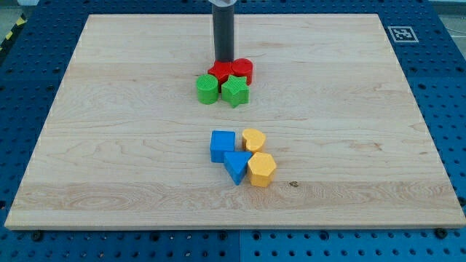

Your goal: Push the group of red blocks away from the group of green blocks

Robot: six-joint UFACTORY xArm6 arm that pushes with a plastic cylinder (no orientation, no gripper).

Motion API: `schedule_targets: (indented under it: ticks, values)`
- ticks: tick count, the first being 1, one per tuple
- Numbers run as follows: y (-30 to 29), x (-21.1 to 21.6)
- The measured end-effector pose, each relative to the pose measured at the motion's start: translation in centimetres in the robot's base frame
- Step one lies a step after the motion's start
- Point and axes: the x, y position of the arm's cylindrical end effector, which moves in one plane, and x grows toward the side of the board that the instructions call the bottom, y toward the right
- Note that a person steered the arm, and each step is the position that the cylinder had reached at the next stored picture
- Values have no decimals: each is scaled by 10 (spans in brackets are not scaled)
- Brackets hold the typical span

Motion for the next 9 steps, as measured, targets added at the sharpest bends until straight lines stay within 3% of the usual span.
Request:
schedule_targets:
  ticks: [2, 3, 5, 9]
  values:
    - [-18, -11]
    - [-63, -9]
    - [-76, 35]
    - [32, 40]
